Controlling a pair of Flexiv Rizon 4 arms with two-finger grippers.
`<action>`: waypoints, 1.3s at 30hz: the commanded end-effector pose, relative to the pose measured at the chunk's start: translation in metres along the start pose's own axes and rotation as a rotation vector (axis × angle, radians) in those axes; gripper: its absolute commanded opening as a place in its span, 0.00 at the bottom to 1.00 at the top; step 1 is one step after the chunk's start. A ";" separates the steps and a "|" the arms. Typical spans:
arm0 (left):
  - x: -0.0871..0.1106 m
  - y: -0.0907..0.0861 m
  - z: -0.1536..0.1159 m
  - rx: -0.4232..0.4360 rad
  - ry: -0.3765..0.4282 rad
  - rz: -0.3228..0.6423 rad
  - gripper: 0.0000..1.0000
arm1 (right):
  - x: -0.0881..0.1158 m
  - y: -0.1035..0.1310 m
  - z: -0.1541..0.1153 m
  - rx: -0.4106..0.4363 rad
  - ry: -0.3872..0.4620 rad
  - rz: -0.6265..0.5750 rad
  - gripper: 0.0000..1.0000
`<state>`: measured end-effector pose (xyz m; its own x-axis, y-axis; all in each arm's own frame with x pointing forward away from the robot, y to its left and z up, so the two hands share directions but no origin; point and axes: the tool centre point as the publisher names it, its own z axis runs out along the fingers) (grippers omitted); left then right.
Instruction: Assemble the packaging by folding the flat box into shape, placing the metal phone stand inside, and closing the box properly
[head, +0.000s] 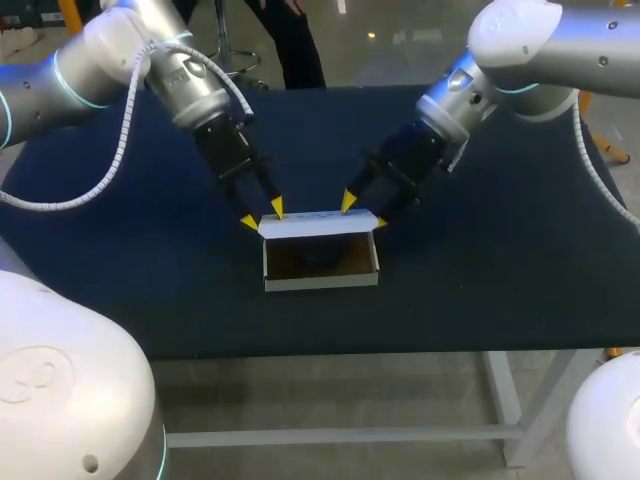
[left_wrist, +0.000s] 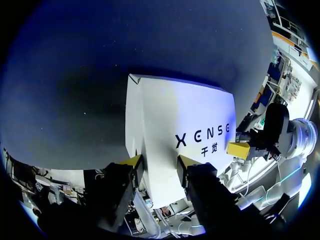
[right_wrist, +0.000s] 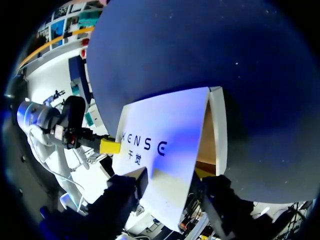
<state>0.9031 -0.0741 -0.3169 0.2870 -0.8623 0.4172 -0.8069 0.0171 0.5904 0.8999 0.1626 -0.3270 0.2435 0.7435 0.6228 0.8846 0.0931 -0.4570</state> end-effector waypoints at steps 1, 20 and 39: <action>0.006 -0.003 -0.001 -0.015 -0.004 -0.005 0.46 | 0.005 0.003 0.001 0.009 -0.003 0.001 0.58; 0.010 -0.009 -0.007 -0.039 0.020 -0.055 0.46 | 0.008 0.004 -0.001 0.007 0.001 0.006 0.58; 0.013 -0.012 -0.012 -0.060 0.062 -0.093 0.44 | 0.011 0.010 -0.002 0.013 0.004 0.010 0.58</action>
<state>0.9191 -0.0766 -0.3094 0.3895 -0.8290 0.4013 -0.7499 -0.0324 0.6608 0.9077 0.1652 -0.3239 0.2561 0.7402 0.6218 0.8818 0.0847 -0.4640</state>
